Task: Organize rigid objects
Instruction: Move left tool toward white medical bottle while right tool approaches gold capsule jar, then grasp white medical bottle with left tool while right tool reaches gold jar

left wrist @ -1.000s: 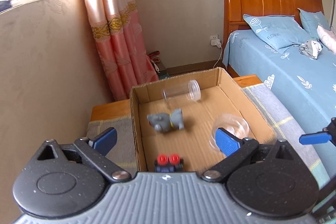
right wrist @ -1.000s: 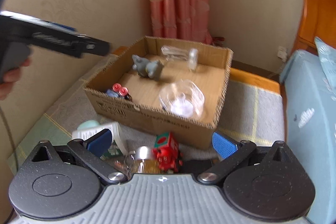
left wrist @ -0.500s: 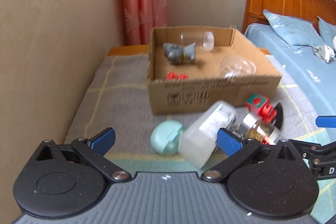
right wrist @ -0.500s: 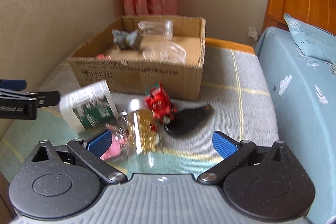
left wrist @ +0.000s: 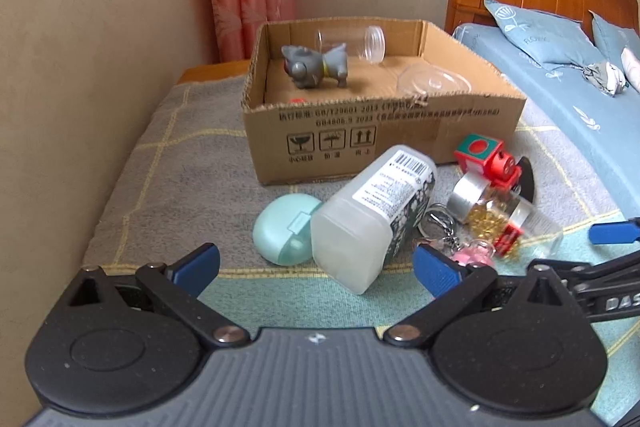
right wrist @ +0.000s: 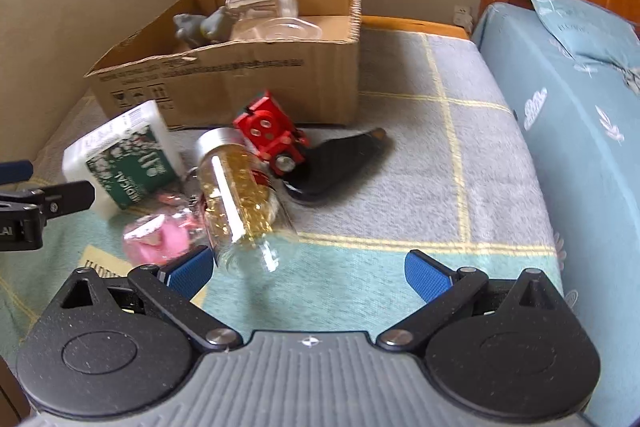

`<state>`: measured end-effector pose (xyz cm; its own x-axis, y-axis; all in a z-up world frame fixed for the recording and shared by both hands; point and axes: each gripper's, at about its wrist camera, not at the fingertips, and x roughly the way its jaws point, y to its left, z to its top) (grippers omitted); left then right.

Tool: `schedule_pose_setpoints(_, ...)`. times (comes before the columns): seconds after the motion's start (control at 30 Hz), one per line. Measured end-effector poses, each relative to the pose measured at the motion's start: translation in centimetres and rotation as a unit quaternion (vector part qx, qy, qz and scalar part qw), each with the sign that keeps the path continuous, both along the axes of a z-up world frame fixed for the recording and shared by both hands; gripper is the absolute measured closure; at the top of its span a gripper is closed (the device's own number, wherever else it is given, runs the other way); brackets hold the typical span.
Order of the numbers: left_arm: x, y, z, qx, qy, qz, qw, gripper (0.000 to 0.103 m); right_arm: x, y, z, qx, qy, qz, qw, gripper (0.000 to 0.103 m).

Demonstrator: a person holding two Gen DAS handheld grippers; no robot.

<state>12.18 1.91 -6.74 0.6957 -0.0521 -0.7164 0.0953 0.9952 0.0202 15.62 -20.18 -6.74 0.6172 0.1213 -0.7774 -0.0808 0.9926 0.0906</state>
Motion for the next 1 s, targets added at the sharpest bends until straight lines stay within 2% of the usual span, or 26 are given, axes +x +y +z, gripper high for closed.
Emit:
schedule_pose_setpoints(0.2,1.1,0.9,-1.3,-0.006,0.015,0.023,0.9996,0.001,0.0,-2.1,-0.4,0.007,0.004,-0.027,1.000,0.000)
schedule_pose_setpoints(0.37,1.2,2.7,-1.3,-0.032,0.011,0.049,0.9982,0.001,0.1,-3.0,-0.9,-0.009,0.009,-0.043,0.999,0.000)
schedule_pose_setpoints(0.5,1.2,3.9,-0.8,-0.028,0.001,0.088,0.9957,0.001,-0.4,-3.1,-0.3,0.011,0.006,-0.032,0.999,0.000)
schedule_pose_setpoints(0.67,0.8,4.0,-0.2,-0.024,-0.004,0.088,0.9958,0.001,-0.5,-0.9,1.8,0.032,-0.022,-0.003,0.999,0.000)
schedule_pose_setpoints(0.73,0.6,3.8,0.1,-0.027,-0.006,0.082,0.9962,0.001,-0.2,0.7,2.7,0.023,-0.048,0.009,0.999,0.000)
schedule_pose_setpoints(0.87,0.0,3.7,0.9,-0.024,-0.018,0.072,0.9969,0.001,1.2,4.4,3.2,-0.030,-0.094,0.032,0.995,0.000)
schedule_pose_setpoints(1.0,-0.2,3.8,1.5,-0.013,-0.023,0.071,0.9971,0.001,3.4,6.4,1.6,-0.071,-0.098,0.039,0.992,0.000)
